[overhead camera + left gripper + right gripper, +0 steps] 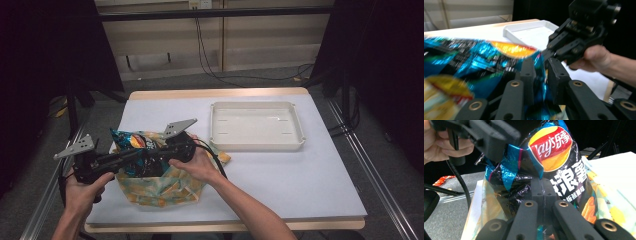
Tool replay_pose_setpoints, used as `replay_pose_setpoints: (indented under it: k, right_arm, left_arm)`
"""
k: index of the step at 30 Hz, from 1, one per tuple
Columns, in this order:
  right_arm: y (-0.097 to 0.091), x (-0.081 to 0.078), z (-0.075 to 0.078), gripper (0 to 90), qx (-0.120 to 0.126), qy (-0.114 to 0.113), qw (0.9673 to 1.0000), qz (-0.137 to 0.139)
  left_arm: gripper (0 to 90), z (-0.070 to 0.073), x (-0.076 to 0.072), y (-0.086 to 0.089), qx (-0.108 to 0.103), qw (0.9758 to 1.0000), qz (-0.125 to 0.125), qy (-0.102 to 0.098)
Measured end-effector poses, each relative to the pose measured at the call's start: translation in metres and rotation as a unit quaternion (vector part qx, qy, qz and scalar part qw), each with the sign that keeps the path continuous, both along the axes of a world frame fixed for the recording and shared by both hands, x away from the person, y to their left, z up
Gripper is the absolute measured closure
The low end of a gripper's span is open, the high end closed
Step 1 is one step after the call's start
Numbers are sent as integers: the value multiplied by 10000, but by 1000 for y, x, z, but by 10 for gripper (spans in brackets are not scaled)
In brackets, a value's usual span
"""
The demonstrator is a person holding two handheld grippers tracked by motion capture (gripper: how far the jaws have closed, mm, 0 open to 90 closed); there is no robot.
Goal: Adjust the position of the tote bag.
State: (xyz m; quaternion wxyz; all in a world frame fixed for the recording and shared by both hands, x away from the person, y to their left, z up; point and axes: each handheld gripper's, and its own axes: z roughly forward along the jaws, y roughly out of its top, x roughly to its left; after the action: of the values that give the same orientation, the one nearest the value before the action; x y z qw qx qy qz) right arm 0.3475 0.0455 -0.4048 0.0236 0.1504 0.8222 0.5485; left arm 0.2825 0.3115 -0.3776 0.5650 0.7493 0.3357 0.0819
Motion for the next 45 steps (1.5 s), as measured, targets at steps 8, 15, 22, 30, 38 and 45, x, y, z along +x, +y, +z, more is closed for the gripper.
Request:
replay_pose_setpoints:
  k: [8,15,22,30,38,45]
  right_arm:
    - [0,0,0,900,-19,-41,9999,-108]
    - [-1,2,0,900,-60,-45,9999,-130]
    - [-5,2,3,893,-18,-89,9999,-118]
    - [-28,2,9,696,117,10,9997,-199]
    - [-41,-4,5,603,83,43,9996,-265]
    - [-54,-6,6,569,42,52,9994,-342]
  left_arm:
    - [398,-12,-6,-1,53,9991,399,124]
    - [781,-15,-1,-3,139,9985,521,102]
    - [861,-10,3,-4,84,9989,470,35]
    - [872,13,3,2,16,9987,464,-222]
    - [873,27,4,3,-34,9988,374,-306]
    - [874,42,0,12,-87,9983,385,-428]
